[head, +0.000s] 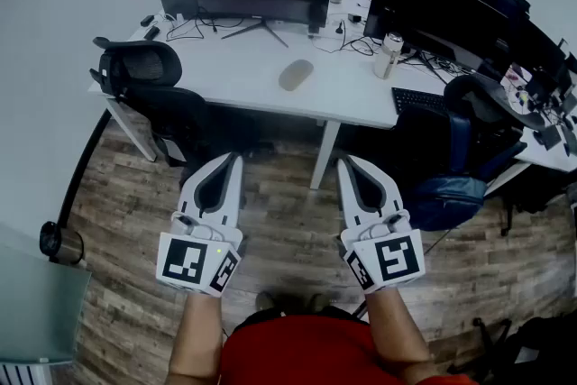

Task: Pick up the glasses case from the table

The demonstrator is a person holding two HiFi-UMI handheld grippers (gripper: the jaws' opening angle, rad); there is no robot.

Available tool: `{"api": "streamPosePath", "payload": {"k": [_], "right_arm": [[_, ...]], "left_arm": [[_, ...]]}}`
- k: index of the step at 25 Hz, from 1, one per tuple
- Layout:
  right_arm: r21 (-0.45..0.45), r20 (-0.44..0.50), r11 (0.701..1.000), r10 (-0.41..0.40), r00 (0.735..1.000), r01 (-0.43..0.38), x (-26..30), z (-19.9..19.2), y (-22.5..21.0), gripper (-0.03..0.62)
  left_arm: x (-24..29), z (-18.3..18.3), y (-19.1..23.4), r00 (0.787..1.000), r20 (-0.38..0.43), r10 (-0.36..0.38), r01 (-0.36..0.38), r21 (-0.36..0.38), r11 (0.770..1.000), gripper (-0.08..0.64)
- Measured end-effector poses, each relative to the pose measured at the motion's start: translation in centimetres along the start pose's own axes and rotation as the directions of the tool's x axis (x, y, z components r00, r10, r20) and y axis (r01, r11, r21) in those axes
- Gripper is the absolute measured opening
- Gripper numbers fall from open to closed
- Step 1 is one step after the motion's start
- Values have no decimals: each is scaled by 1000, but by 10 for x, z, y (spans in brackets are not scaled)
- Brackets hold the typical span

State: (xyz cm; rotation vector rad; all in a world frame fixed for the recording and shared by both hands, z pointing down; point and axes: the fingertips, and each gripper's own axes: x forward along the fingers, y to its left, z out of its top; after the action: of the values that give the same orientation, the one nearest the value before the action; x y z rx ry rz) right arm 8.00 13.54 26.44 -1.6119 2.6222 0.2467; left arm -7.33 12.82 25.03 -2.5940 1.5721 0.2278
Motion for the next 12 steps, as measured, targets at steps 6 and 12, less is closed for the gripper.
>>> {"api": "streamPosePath", "payload": {"k": [6, 12], "right_arm": [[-10, -16, 1000, -2, 1000, 2, 13, -4, 13, 3], [4, -34, 1000, -31, 999, 31, 29, -11, 23, 3]], "left_arm": [[-3, -5, 17, 1000, -2, -1, 1, -18, 1000, 9], [-4, -11, 40, 1000, 6, -8, 8, -43, 999, 9]]}}
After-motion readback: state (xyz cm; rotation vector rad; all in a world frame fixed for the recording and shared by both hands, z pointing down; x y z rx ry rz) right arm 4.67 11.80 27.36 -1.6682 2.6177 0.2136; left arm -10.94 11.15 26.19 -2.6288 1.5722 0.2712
